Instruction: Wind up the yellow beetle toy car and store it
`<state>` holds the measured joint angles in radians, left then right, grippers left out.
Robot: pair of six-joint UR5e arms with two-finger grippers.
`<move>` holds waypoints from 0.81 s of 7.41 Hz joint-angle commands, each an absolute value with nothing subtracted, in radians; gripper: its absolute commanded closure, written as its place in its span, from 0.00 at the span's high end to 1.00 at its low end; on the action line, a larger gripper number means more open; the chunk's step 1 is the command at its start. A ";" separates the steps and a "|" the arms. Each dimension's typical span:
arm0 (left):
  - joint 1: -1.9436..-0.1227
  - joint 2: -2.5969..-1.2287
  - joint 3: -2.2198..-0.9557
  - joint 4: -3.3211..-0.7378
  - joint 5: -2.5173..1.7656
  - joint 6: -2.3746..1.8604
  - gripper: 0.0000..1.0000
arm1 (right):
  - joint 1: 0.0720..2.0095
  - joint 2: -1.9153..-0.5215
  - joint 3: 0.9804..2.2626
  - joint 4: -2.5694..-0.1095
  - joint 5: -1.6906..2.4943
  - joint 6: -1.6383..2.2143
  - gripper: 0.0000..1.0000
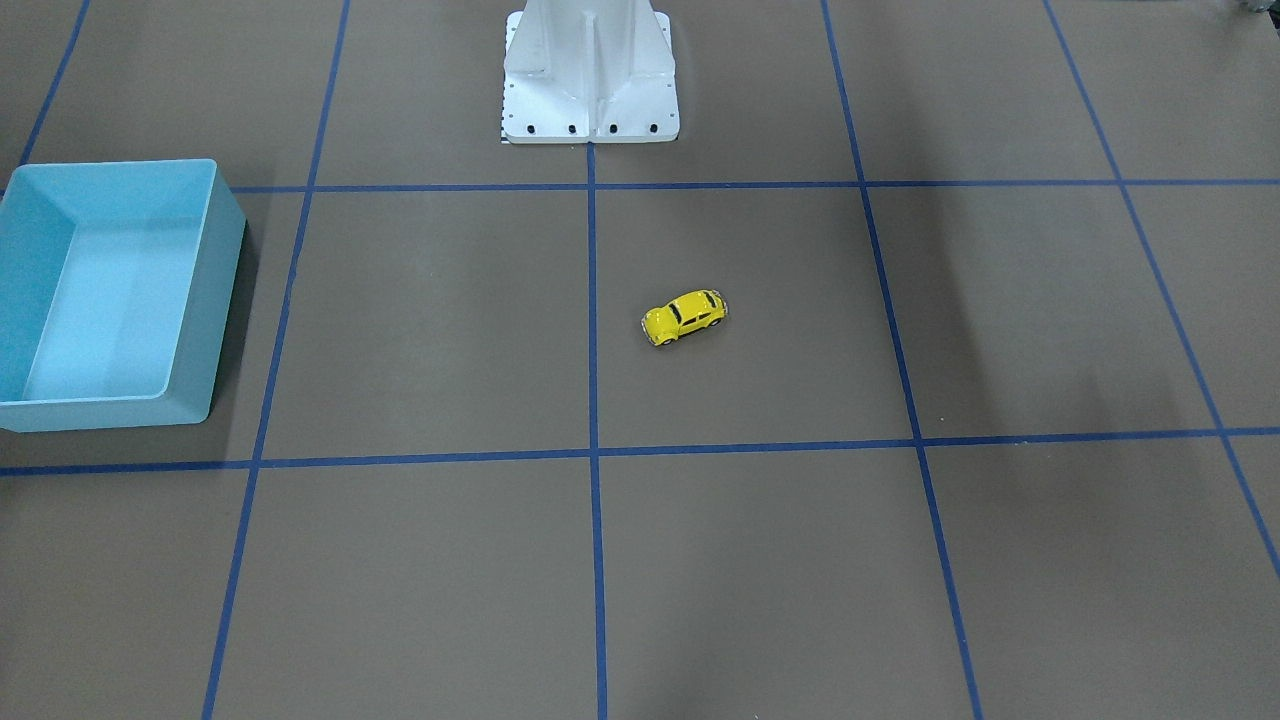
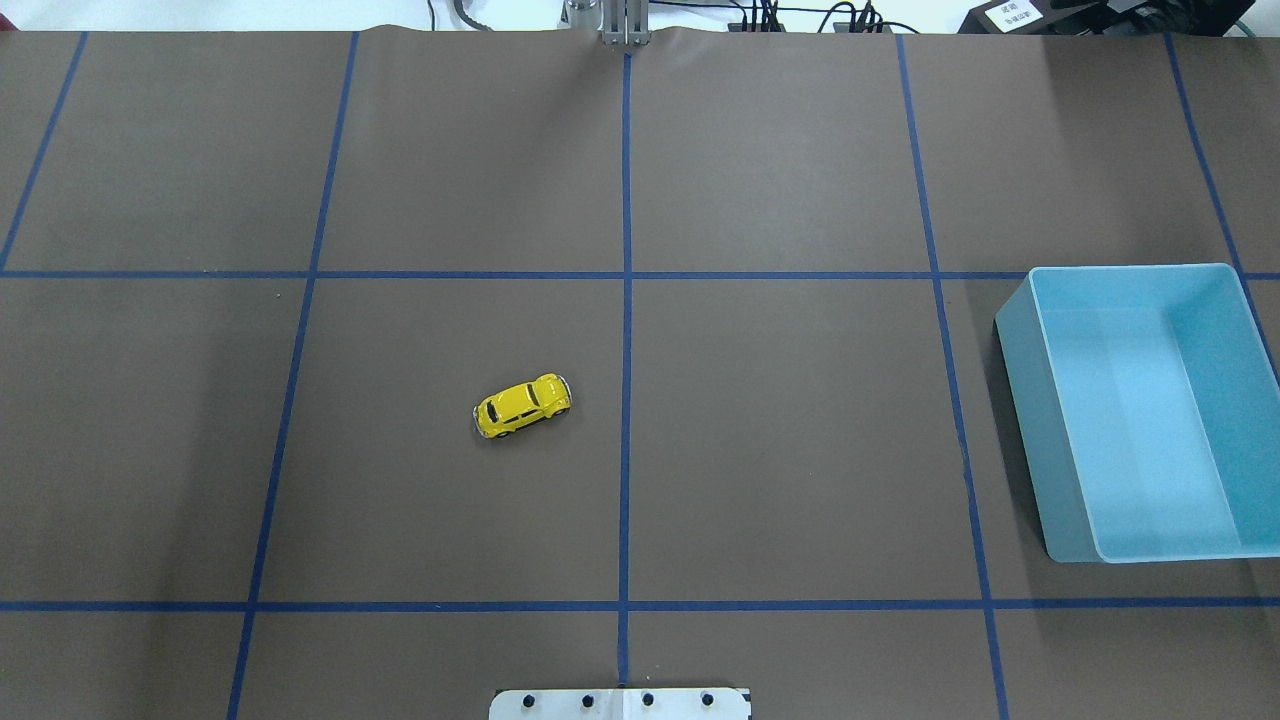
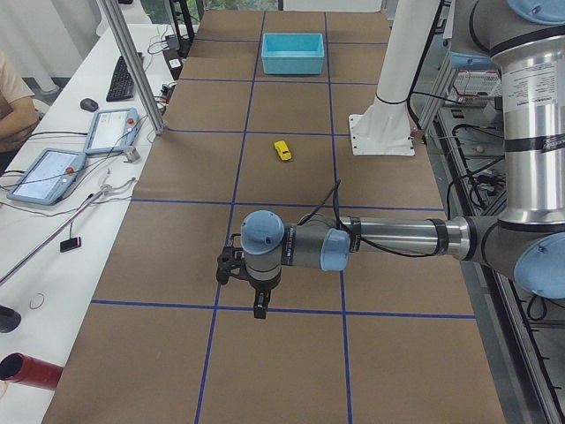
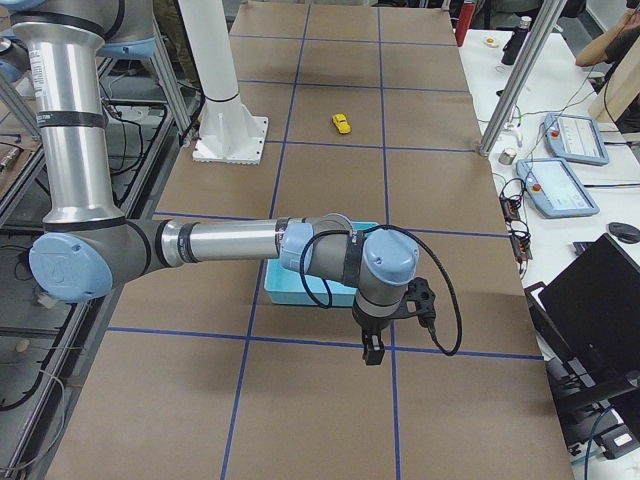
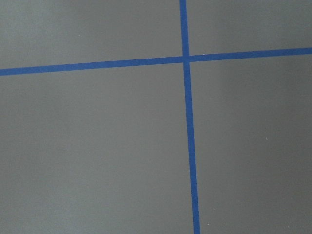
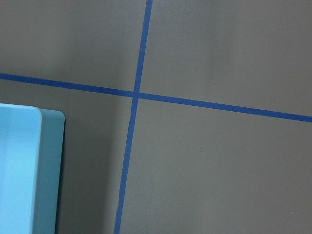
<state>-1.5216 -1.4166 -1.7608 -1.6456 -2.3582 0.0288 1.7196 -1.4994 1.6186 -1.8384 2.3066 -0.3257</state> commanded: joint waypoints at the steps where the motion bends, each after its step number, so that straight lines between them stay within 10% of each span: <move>1: -1.450 -1.424 -1.819 -1.646 -2.359 0.026 1.00 | 1.726 -1.500 1.612 -1.835 2.304 -0.325 1.00; 6: -1.323 -1.437 -1.922 -1.649 -2.399 0.021 1.00 | 1.720 -1.500 1.588 -1.830 2.307 -0.325 1.00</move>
